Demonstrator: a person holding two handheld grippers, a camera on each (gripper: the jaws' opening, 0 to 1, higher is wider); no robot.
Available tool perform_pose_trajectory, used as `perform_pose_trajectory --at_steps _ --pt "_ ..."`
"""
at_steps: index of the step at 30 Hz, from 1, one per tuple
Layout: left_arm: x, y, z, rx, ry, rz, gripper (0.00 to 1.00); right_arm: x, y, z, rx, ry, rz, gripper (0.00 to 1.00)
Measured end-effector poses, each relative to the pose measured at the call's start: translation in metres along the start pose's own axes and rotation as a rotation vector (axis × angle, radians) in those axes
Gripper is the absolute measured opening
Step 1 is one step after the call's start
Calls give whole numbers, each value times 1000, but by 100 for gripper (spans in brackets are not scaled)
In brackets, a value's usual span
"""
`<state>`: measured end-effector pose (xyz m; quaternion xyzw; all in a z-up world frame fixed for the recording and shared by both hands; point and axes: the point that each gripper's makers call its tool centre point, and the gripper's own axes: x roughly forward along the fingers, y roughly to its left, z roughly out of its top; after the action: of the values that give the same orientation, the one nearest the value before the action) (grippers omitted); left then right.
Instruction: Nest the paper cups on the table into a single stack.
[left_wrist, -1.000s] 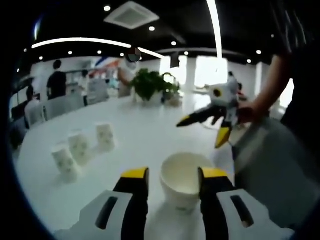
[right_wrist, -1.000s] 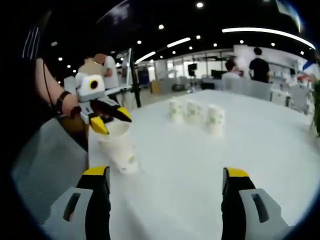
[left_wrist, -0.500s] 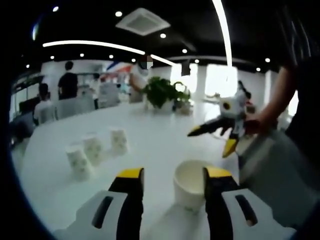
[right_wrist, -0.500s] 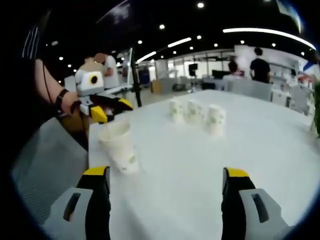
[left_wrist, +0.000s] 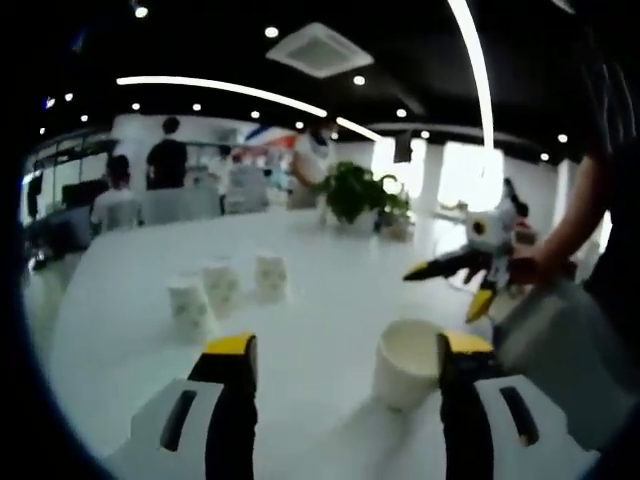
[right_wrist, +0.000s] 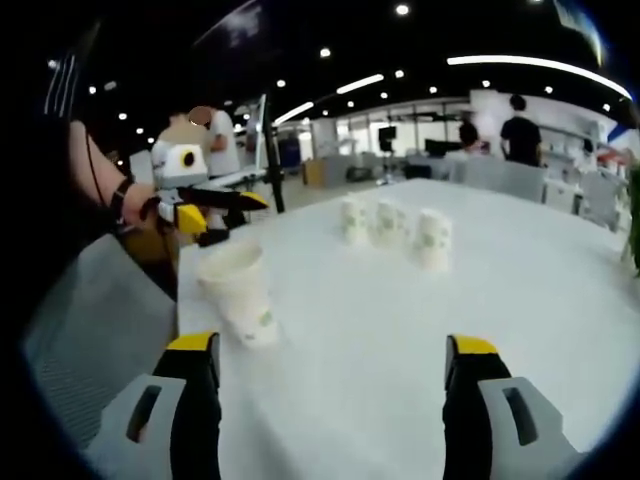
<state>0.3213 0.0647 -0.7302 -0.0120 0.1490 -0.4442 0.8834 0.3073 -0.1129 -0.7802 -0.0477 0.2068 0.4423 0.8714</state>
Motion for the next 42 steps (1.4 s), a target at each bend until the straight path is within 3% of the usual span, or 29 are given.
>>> perform_pose_trajectory --at_steps 6,13,28,36,42 --pt "-9 12 -2 -11 3 47 91 1 0 0 2 2 3 91" --pt "-21 19 -5 -32 -6 75 98 0 -1 0 3 -2 -2 91" --pt "-34 34 -5 -39 -10 119 98 -5 -13 4 19 -15 -36 92" --pt "-34 38 -7 -27 -1 127 97 -6 -25 28 -11 -51 -42 92" --pt "-35 41 -8 -24 11 131 97 4 -57 67 -39 -99 -68 92"
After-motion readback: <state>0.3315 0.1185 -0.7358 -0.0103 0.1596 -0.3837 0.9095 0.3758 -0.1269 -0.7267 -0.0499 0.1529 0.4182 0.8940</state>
